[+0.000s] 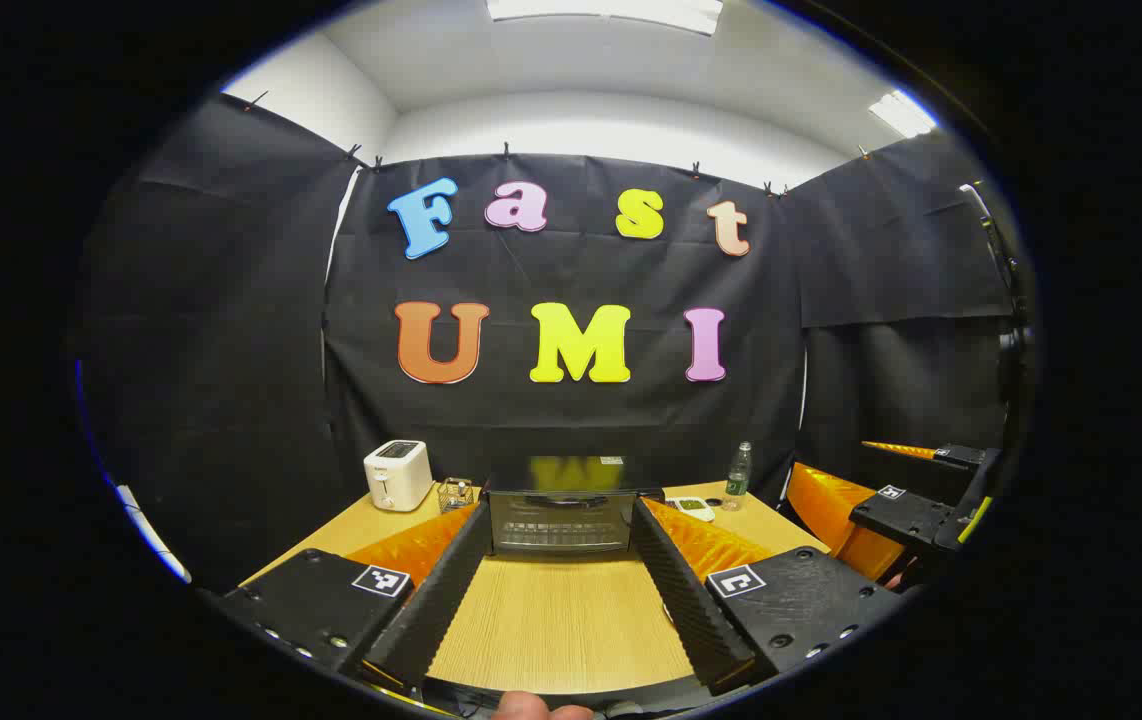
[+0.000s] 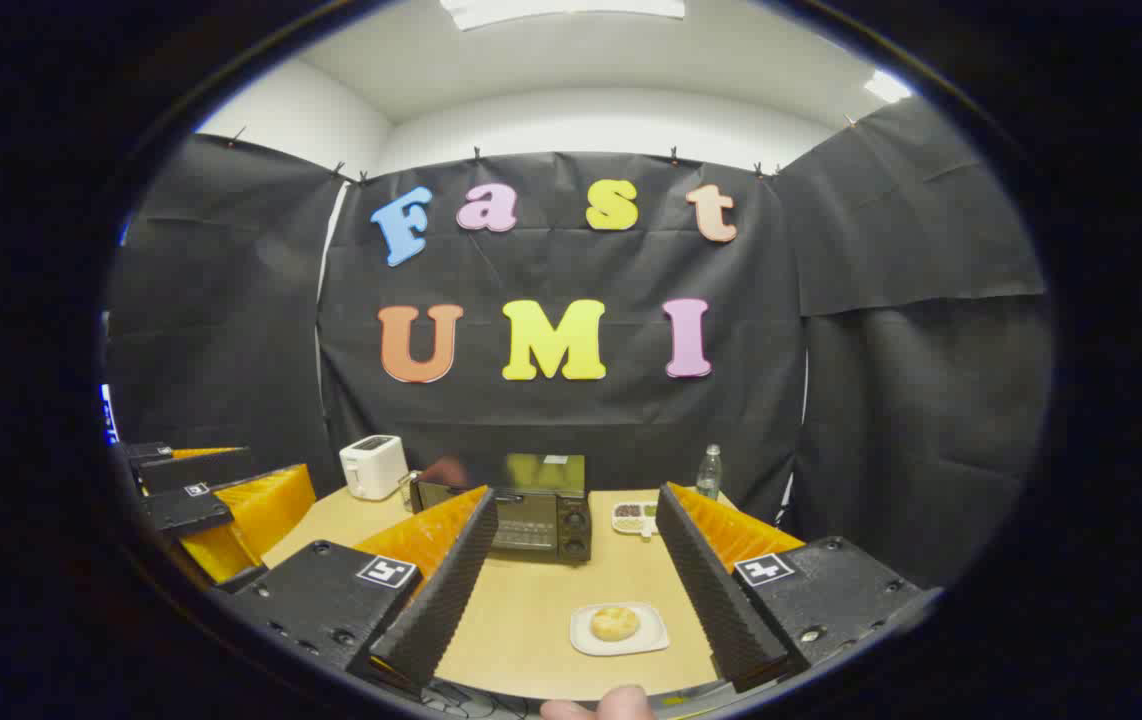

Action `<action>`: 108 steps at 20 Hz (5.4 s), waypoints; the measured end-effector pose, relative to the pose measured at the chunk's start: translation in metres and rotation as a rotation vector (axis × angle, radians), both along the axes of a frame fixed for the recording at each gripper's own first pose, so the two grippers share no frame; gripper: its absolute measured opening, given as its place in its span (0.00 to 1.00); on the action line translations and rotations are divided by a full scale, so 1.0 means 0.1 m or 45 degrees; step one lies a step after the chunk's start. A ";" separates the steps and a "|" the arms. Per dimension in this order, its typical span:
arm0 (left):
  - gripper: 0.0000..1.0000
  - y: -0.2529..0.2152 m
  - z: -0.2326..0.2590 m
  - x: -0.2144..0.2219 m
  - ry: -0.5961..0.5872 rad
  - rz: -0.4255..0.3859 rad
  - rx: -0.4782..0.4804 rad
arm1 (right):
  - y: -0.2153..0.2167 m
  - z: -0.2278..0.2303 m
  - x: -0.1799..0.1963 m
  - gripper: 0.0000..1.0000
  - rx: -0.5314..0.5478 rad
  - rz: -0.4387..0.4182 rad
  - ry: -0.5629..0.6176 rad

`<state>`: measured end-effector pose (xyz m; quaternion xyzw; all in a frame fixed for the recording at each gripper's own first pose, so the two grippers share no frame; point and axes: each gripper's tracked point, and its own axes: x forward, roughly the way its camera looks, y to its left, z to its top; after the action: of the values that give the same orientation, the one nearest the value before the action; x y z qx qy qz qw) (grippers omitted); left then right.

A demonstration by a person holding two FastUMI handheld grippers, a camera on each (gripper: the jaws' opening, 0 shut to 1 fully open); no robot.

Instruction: Open the electric oven with the left hand, put the food in, and close the electric oven.

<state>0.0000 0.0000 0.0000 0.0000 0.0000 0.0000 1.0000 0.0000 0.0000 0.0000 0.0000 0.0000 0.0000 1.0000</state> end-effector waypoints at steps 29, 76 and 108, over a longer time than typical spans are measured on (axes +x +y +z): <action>0.92 -0.14 -0.16 0.42 0.095 0.012 -0.007 | -0.36 -0.20 0.34 0.98 0.032 -0.031 0.073; 0.99 -0.01 -1.79 2.87 0.564 -0.006 0.025 | -1.38 -0.81 1.49 0.98 0.128 -0.224 0.340; 0.93 0.10 -3.01 1.75 0.943 -0.001 -0.149 | -1.05 -1.44 0.85 0.99 0.013 -0.166 0.550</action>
<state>0.1746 0.0099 -0.3011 -0.0573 0.3619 -0.0005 0.9305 0.0854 -0.1047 -0.1436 0.0049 0.2141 -0.0646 0.9747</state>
